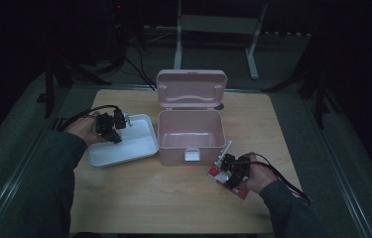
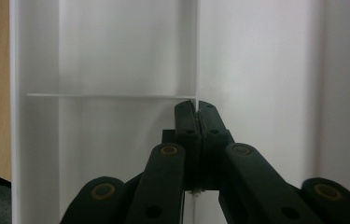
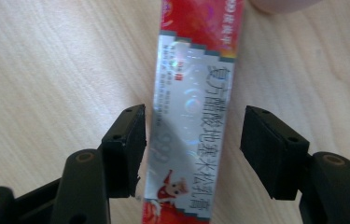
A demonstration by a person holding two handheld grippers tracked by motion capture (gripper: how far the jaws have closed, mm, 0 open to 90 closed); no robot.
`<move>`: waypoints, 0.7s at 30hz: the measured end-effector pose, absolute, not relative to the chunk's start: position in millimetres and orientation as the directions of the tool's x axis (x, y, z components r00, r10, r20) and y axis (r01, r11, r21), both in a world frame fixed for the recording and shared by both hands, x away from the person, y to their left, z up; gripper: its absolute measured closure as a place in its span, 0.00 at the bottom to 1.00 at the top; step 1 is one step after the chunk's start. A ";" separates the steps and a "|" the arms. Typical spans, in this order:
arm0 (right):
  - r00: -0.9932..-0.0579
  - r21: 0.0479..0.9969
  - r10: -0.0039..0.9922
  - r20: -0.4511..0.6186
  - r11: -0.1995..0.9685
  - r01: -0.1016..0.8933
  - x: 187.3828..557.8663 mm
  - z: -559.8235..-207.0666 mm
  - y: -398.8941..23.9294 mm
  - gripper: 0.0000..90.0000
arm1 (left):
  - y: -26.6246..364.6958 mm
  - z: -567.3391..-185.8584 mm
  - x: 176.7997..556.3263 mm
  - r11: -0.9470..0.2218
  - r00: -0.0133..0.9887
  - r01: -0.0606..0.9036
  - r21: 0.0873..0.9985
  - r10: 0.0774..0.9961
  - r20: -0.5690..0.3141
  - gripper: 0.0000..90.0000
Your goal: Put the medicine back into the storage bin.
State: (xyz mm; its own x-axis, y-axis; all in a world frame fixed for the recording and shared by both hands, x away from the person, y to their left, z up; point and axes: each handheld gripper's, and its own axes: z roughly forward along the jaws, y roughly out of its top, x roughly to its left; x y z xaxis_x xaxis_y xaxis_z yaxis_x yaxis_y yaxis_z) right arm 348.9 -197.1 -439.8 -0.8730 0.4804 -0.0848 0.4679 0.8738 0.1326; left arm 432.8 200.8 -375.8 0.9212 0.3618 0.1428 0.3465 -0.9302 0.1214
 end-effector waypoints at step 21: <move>-0.878 0.084 0.476 -0.047 0.878 0.471 356.3 -451.2 -191.9 0.55 | 200.8 -377.4 432.6 -0.932 0.924 0.342 0.119 0.357 0.140 0.99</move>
